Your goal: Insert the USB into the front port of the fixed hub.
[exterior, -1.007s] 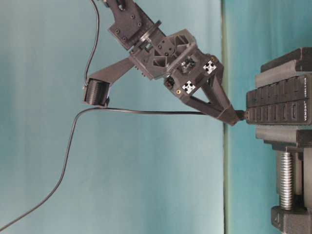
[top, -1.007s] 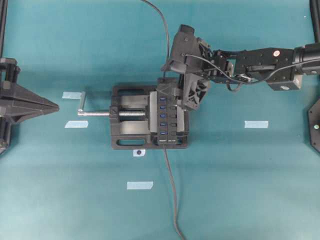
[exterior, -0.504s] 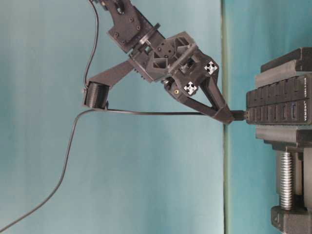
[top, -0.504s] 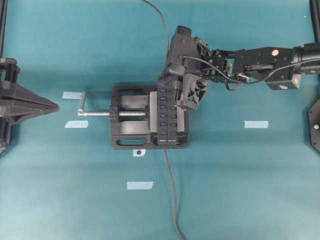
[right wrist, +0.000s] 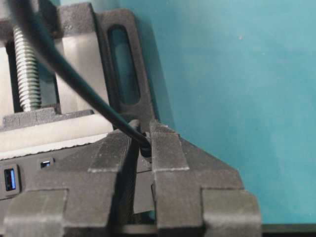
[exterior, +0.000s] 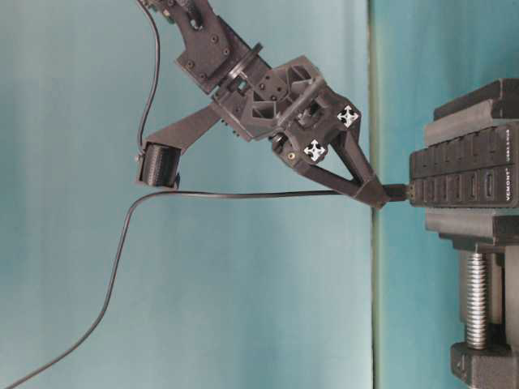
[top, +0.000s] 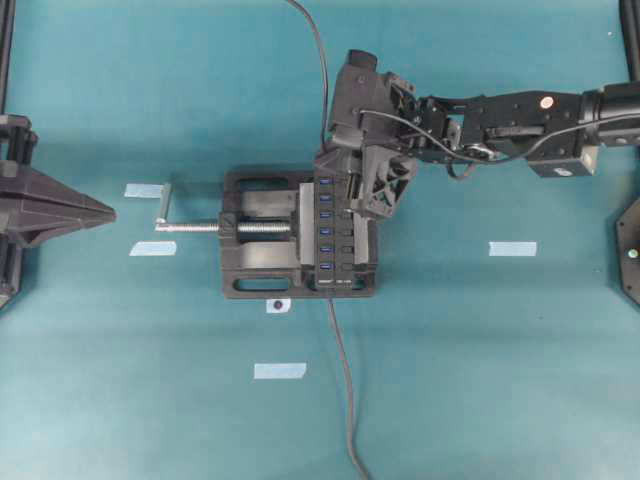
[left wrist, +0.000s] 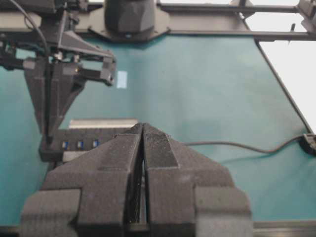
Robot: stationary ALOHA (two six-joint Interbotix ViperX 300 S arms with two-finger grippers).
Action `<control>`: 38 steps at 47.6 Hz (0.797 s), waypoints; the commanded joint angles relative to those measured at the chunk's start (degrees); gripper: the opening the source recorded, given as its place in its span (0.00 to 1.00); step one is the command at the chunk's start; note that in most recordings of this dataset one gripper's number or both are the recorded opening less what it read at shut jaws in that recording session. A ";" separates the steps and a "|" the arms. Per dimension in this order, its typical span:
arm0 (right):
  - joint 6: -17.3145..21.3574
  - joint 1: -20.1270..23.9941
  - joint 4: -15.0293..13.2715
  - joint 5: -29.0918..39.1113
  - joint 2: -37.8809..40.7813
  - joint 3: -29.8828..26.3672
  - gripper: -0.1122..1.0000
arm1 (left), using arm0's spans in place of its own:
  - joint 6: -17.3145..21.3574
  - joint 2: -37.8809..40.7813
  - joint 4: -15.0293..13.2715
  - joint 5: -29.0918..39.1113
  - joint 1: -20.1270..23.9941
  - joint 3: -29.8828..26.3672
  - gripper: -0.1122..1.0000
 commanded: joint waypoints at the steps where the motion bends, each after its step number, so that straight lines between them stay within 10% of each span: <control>1: -0.35 0.26 0.00 0.62 -0.88 -1.32 0.14 | -0.09 0.18 0.09 -0.26 0.09 -0.53 0.10; 38: 0.18 0.97 0.79 9.84 -5.54 -6.33 0.13 | 0.00 -1.76 0.09 0.00 0.79 -0.53 0.10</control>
